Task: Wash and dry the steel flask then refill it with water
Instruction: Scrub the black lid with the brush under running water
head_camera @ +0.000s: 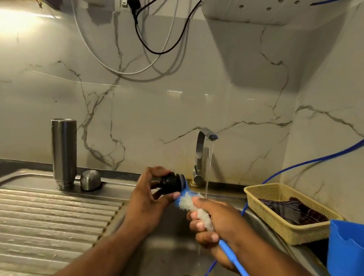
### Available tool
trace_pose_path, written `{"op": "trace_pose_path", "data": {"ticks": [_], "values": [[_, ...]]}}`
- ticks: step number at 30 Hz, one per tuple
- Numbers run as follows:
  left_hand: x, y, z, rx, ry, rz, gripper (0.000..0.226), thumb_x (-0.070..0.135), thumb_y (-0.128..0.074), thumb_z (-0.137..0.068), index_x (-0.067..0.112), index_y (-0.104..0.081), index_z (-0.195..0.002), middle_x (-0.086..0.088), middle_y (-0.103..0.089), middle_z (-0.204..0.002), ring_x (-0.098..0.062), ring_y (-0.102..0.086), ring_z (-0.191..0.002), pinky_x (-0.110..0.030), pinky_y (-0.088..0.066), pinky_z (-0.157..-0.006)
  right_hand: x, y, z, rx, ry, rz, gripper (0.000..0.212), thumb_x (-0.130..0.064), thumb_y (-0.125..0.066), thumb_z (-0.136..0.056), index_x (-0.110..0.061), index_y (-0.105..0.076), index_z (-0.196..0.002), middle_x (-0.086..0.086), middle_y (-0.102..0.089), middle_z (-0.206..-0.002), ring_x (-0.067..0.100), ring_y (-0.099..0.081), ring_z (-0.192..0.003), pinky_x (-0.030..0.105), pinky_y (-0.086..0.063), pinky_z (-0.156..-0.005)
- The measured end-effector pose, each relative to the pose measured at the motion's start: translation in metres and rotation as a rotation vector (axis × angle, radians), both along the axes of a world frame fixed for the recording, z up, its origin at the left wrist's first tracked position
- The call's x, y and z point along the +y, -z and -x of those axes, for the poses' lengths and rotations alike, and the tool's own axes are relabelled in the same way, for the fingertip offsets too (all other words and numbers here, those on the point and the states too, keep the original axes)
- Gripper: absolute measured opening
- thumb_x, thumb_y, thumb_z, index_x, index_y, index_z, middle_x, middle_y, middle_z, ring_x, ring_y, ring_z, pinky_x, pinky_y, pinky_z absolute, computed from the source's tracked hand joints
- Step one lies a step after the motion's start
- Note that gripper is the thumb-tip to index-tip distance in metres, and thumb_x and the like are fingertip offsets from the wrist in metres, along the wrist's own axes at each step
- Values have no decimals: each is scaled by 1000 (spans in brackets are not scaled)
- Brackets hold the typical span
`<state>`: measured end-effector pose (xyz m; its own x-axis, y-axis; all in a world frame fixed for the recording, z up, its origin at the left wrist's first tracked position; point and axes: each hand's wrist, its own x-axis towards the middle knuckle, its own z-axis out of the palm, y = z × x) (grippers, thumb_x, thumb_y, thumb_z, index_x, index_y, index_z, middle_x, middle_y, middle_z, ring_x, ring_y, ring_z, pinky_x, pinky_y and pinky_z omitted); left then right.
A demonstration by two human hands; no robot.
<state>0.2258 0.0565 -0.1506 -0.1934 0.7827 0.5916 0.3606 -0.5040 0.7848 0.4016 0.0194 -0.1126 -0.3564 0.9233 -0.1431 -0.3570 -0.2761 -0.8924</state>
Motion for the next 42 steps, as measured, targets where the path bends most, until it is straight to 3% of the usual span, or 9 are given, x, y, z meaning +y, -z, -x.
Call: {"op": "trace_pose_path", "data": {"ticks": [4, 7, 12, 16, 21, 27, 31, 37, 42], "values": [[8, -2, 11, -47, -43, 10, 51, 17, -84, -78, 35, -54, -116, 12, -65, -118, -4, -66, -106, -15, -55, -76, -10, -3, -3, 48, -15, 28, 21, -13, -53, -103, -2, -56, -121, 7, -49, -65, 9, -40, -45, 14, -24, -29], [11, -1, 26, -130, -82, 21, 49, 35, -83, -77, 34, -57, -120, 12, -69, -116, -10, -70, -100, -26, -57, -83, -12, 1, -5, -367, 95, -245, 24, -21, -59, -102, -17, -64, -125, 3, -60, -71, 8, -50, -47, 18, -32, -35], [4, -7, 22, -351, -21, 96, 48, 44, -77, -73, 18, -65, -111, -5, -76, -101, -21, -74, -76, -30, -61, -69, -13, 6, -9, -828, 354, -809, 56, -38, -70, -93, -49, -50, -144, -24, -65, -128, -12, -62, -107, 7, -50, -88], [-5, -12, 1, -173, 128, 95, 43, 43, -78, -76, 18, -67, -110, -3, -77, -97, -17, -74, -84, -26, -59, -68, -11, 1, -11, -908, 409, -904, 58, -35, -67, -96, -51, -44, -147, -22, -66, -122, -20, -57, -93, -6, -39, -75], [-4, -20, 15, -22, -79, 35, 59, 63, -77, -63, 32, -65, -111, 11, -75, -103, -10, -73, -93, -41, -61, -86, -20, -3, -12, -969, 352, -966, 59, -38, -65, -97, -58, -36, -144, -28, -59, -107, -23, -55, -92, -6, -38, -73], [-9, -25, 12, 216, -121, -23, 49, 29, -86, -76, 29, -62, -118, 17, -70, -104, 1, -68, -94, -9, -52, -80, -15, -6, -9, -988, 332, -975, 57, -35, -63, -99, -49, -38, -149, -23, -61, -106, -31, -51, -88, -6, -38, -67], [-3, -25, 32, 117, -173, -48, 51, 20, -89, -73, 26, -61, -116, 12, -72, -104, -2, -70, -93, -25, -58, -85, -24, -5, -5, -967, 244, -994, 58, -37, -62, -99, -53, -33, -147, -23, -60, -113, -37, -44, -86, -6, -36, -65], [-5, -15, 11, 383, -114, -125, 54, 20, -87, -77, 37, -52, -115, 17, -61, -113, 11, -61, -98, -6, -50, -83, -10, 2, -13, -971, 284, -964, 58, -33, -64, -99, -48, -37, -149, -24, -64, -112, -31, -51, -84, -6, -37, -67], [-5, -12, 16, 516, -61, -170, 55, 12, -83, -79, 38, -52, -117, 18, -57, -118, -1, -61, -104, -21, -53, -90, 6, 5, -16, -913, 271, -901, 58, -32, -69, -96, -51, -44, -144, -29, -59, -123, -22, -57, -96, -5, -39, -77]]}}
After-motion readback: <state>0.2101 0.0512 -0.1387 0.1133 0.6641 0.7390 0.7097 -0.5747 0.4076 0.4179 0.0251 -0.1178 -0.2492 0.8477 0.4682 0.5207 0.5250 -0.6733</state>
